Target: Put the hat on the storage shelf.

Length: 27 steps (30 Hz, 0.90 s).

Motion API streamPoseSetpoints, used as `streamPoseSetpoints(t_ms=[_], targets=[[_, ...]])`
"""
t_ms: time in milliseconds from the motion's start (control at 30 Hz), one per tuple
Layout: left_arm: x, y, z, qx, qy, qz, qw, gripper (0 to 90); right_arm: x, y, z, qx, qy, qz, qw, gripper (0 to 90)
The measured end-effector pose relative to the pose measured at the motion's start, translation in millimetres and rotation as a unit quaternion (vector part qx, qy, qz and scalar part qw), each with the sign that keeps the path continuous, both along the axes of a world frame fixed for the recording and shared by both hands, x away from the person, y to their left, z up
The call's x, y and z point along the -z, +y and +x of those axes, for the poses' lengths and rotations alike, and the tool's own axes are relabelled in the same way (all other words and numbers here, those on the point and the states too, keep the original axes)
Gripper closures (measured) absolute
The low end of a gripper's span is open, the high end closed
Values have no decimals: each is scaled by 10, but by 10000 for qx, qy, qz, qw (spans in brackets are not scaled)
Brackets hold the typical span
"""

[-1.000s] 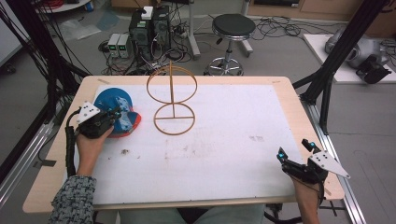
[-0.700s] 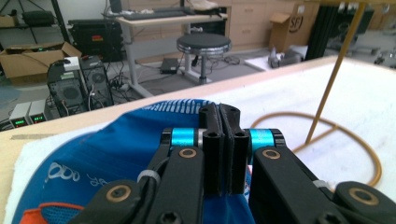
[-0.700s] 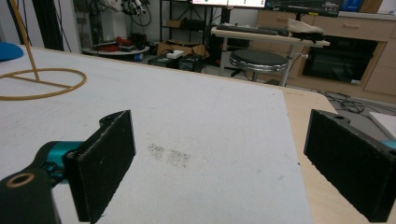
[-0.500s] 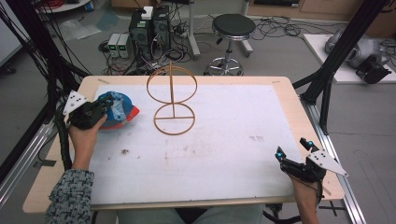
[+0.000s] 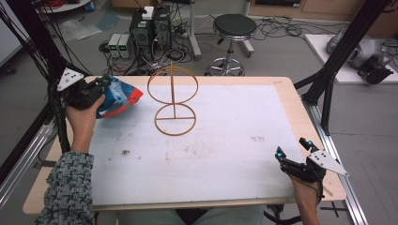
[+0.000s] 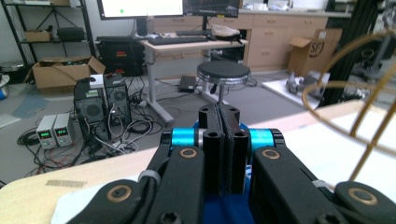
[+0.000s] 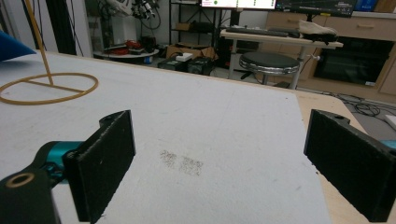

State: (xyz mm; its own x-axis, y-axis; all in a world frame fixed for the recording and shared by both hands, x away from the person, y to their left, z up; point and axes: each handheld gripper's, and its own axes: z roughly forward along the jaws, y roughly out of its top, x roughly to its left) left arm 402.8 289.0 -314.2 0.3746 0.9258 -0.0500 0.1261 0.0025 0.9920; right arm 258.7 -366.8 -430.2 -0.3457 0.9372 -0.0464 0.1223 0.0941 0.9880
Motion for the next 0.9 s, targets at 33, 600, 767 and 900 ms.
streamPoseSetpoints(t_ms=[33, 600, 767, 900], targets=[[-33, 1, 14, 18, -28, -64, 10000, 880, 2, 0, 1, -6, -1, 3, 10000, 80], [-561, -161, 168, 14, -375, -487, 9981, 880, 4, 5, 6, -65, 33, 47, 10000, 80], [-726, -266, 217, 56, -484, -485, 9976, 880, 2, 1, 1, -55, 23, 34, 10000, 80], [-874, -371, 237, 129, -594, -508, 9969, 880, 4, 3, 3, -81, 42, 82, 9999, 80]])
